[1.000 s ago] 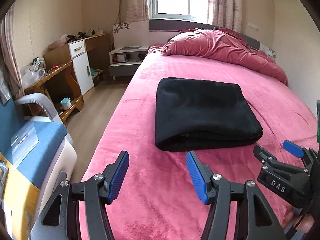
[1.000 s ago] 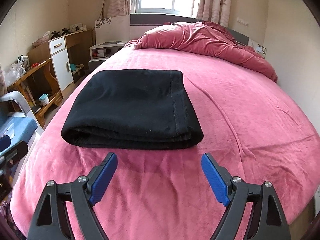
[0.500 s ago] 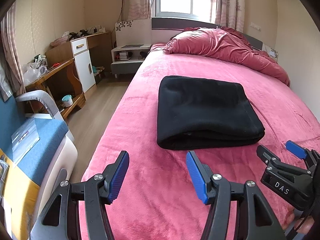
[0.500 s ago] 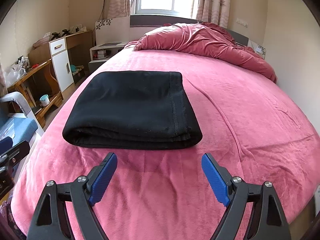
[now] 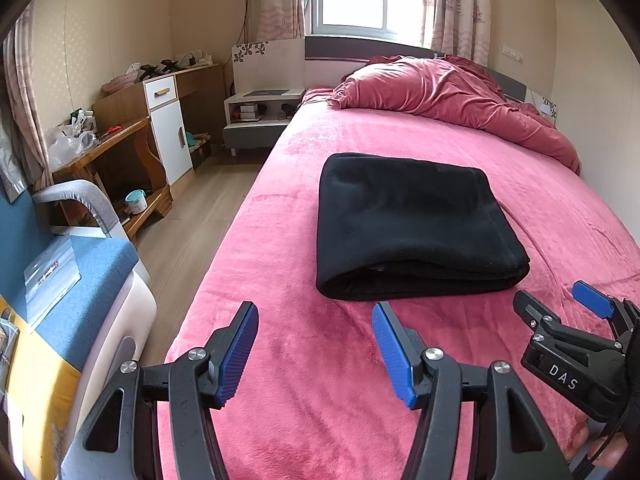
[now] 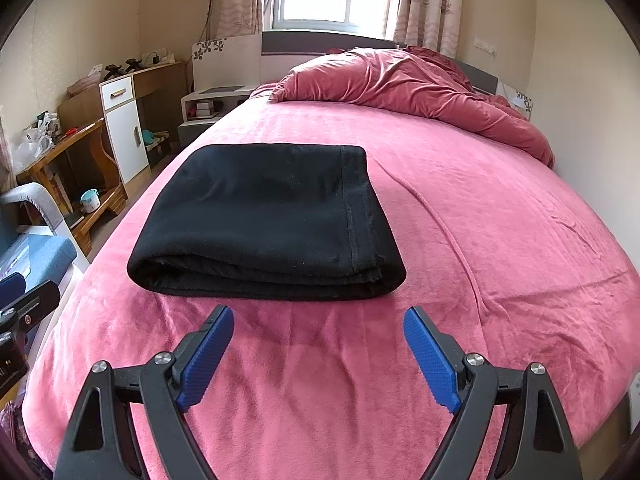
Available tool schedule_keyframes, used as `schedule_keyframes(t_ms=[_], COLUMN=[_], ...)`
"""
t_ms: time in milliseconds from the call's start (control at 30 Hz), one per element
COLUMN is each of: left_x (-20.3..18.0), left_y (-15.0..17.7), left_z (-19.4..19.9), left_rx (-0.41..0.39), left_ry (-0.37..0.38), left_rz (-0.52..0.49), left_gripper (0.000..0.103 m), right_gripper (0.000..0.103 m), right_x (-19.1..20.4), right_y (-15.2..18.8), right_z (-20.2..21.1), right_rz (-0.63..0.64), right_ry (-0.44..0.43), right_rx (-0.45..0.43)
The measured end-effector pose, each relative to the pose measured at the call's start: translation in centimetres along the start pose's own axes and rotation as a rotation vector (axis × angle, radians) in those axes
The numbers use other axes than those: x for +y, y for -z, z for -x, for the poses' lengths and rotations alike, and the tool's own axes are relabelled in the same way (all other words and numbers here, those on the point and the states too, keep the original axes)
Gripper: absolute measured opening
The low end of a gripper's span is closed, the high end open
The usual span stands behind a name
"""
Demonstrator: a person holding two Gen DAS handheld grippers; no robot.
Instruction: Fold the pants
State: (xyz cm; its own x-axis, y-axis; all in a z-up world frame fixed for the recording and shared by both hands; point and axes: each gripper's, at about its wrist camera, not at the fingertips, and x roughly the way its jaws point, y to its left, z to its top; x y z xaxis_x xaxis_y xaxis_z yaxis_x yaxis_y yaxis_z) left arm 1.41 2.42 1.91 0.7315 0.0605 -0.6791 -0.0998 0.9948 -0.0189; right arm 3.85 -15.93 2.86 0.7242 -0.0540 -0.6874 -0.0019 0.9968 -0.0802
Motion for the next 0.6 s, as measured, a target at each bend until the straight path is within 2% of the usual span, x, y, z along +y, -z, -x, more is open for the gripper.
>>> schedule_keyframes(t_ms=[500,600], left_x=[0.14,0.07], left_y=[0.00,0.05], left_z=[-0.03,-0.05], left_rx=[0.012,-0.006], left_ry=[0.009,0.001], left_rz=[0.000,-0.006], left_gripper=[0.061,0.061], right_gripper=[0.088,0.088], right_x=[0.02,0.05], right_y=[0.19,0.44], right_z=[-0.12,-0.36], right_rz=[0.002,0.002], right_ry=[0.003,0.003], right_rx=[0.004,0.011])
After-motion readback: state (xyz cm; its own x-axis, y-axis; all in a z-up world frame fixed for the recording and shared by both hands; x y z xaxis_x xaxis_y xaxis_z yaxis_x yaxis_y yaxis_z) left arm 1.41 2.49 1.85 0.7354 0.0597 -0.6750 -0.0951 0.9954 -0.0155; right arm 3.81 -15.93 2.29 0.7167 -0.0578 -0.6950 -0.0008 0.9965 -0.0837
